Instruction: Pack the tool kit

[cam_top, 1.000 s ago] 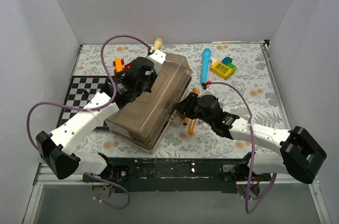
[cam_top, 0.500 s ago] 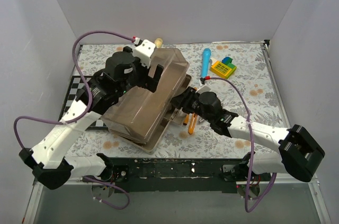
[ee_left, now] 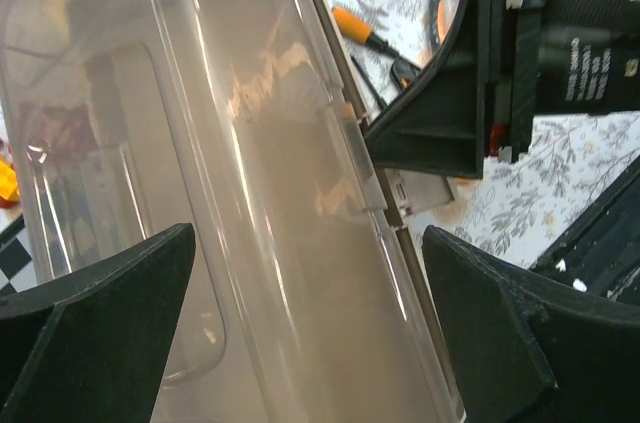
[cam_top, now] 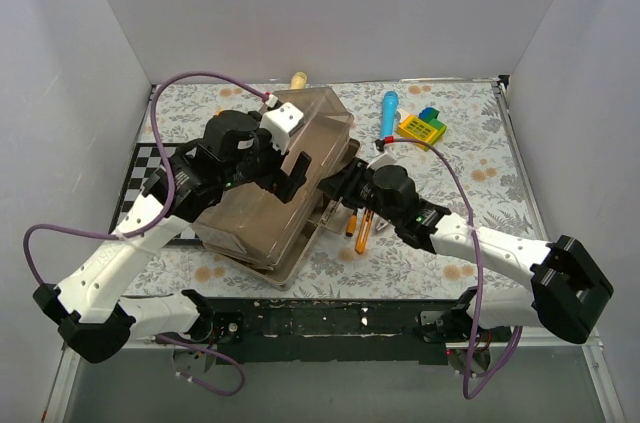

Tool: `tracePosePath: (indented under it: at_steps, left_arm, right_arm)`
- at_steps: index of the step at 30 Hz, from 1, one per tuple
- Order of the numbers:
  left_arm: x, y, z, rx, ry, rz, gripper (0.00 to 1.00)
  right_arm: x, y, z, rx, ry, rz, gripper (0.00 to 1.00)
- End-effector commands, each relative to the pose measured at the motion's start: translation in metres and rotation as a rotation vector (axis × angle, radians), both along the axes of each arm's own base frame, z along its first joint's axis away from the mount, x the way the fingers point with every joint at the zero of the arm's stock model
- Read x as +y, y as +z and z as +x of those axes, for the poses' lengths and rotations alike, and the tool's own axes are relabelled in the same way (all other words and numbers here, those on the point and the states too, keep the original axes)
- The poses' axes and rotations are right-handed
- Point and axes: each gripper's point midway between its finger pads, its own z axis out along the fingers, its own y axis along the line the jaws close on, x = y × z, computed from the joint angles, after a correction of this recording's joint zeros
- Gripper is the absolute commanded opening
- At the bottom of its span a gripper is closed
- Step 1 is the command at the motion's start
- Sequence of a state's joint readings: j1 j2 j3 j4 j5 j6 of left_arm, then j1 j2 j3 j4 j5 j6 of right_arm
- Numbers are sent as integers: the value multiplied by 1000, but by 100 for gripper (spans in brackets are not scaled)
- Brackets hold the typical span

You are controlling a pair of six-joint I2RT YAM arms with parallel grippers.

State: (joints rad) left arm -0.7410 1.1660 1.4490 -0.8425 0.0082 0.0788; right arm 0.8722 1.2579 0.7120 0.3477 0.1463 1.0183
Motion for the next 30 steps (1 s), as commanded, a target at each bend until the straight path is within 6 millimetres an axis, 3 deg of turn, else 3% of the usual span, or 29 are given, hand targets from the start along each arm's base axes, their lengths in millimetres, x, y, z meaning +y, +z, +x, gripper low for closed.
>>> tracePosePath:
  at_steps: [1,7,16,20,30]
  left_arm:
    - [10,-9,-4,8,10,53,98]
    - [27,-29,7,3,110,180,98]
    - [62,-39,26,-32,319,302,98]
    - [75,-42,28,-45,395,319,98]
    - [66,-27,26,-67,387,205,98]
  right_arm:
    - [12,55,6,-93,15,110,52]
    - [13,60,7,-95,19,110,52]
    - [11,41,6,-61,10,86,52]
    - [9,42,5,-61,6,86,52]
    - [-11,19,3,-26,-63,38,54]
